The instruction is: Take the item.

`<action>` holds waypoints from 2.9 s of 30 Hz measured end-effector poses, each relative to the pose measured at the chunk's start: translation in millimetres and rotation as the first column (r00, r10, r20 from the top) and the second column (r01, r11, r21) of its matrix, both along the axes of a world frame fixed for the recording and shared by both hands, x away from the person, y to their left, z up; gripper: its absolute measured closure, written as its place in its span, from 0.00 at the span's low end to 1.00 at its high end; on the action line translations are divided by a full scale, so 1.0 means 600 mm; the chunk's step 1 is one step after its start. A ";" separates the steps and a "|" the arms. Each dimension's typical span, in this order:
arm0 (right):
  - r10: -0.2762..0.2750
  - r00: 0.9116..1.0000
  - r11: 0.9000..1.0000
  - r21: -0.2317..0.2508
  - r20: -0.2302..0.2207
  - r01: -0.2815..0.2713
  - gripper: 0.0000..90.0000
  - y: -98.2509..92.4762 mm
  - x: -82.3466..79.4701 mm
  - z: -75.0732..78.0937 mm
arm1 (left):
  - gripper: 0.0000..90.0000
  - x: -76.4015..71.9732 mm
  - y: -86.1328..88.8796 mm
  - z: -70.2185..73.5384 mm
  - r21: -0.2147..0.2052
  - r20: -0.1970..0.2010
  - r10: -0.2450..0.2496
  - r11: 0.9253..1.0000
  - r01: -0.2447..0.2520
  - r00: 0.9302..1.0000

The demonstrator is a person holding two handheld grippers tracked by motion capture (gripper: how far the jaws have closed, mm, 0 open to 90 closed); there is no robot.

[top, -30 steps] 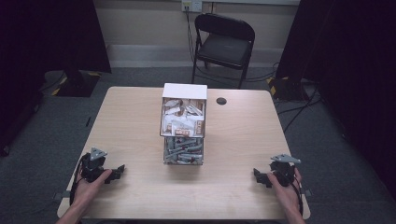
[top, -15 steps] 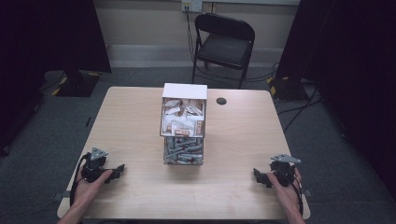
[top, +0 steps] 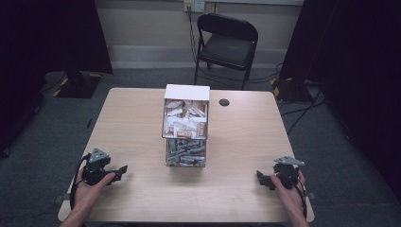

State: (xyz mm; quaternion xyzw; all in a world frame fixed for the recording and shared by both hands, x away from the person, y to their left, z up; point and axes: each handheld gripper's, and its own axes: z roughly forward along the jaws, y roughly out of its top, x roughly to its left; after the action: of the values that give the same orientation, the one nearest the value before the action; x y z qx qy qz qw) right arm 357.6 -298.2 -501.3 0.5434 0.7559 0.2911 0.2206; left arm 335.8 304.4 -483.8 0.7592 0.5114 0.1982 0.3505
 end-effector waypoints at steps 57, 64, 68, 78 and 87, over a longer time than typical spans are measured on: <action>0.007 1.000 1.000 0.000 -0.001 -0.007 0.00 0.000 0.002 0.000 | 0.53 -0.023 -0.130 0.110 -0.206 0.145 -0.383 0.890 0.407 0.912; 0.007 1.000 1.000 0.000 0.000 -0.007 0.00 0.000 0.002 0.000 | 0.56 -0.013 -0.168 0.114 -0.210 0.151 -0.447 0.857 0.471 0.882; 0.007 1.000 1.000 0.000 -0.001 -0.007 0.00 0.000 0.002 0.000 | 0.59 -0.006 -0.189 0.114 -0.222 0.153 -0.465 0.844 0.489 0.872; 0.010 1.000 1.000 0.001 -0.001 -0.010 0.00 0.001 0.002 0.000 | 0.64 0.016 -0.229 0.109 -0.192 0.145 -0.509 0.827 0.529 0.849; 0.010 1.000 1.000 0.001 -0.001 -0.010 0.00 0.002 0.002 0.000 | 0.68 0.030 -0.242 0.101 -0.183 0.138 -0.524 0.821 0.541 0.841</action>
State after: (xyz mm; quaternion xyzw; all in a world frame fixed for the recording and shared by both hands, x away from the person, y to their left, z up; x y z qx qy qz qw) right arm 359.0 -297.3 -501.4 0.5398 0.7586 0.2924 0.2183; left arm 353.7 159.1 -423.1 0.8207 0.2827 0.0670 0.4920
